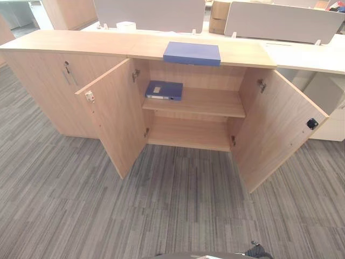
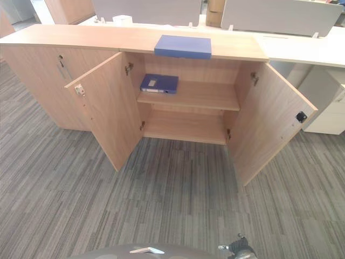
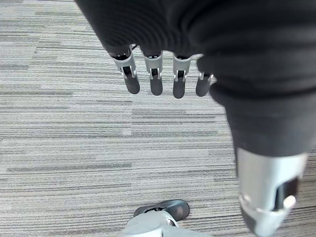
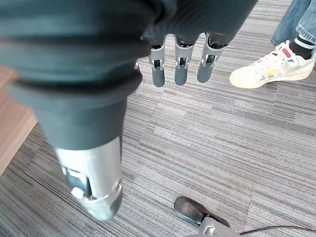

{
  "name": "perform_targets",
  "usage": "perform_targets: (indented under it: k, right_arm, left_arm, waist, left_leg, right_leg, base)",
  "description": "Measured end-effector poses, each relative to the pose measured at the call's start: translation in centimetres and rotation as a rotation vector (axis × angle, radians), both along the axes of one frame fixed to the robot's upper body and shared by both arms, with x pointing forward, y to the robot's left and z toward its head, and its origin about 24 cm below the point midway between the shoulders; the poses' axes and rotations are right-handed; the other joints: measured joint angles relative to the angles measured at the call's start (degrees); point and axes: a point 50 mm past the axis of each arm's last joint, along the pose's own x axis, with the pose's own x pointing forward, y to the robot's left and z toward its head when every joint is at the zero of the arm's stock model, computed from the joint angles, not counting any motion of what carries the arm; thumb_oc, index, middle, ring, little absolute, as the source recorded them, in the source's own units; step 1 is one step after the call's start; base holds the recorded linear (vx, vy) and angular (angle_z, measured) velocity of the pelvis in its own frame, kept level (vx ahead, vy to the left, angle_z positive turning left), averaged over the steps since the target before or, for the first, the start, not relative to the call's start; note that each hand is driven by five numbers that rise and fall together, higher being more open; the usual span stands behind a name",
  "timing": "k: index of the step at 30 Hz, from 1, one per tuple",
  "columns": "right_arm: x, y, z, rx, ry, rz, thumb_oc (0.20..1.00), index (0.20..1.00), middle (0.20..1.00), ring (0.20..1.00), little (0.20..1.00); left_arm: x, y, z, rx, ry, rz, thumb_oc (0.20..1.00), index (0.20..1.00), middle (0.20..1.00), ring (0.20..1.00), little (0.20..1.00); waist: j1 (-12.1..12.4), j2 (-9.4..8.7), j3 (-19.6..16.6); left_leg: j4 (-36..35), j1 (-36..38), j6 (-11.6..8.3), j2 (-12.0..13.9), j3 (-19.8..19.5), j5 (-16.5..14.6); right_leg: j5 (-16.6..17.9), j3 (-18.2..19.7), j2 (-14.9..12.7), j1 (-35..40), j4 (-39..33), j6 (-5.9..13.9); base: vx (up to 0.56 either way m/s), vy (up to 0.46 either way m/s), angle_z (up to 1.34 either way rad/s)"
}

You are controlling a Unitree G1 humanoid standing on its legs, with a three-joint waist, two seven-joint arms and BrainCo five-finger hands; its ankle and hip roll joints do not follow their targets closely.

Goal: Put the empty folder in the office cabinet

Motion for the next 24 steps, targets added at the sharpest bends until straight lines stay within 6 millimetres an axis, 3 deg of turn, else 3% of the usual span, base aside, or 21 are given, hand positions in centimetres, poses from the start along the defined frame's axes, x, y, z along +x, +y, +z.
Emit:
perform_targets:
  k: [24]
  right_arm:
    - [-0.41,-0.13,-0.09,0.014,0.032,0.041,1.0,1.0,1.0,1.0,1.0]
  left_arm:
    - [-0.64,-0.18,-0.11,-0.067,0.051,-0.007,1.0,1.0,1.0,1.0,1.0]
  waist:
    - [-1.45,1.02,-1.34]
  left_leg:
    - [0.0,0.11,-0.02,0.01,0.19,0.01]
  right_leg:
    - [0.11,0.35,0.04,-0.01,-0.01,-0.15]
  base:
    - [0.0,0.0,0.0]
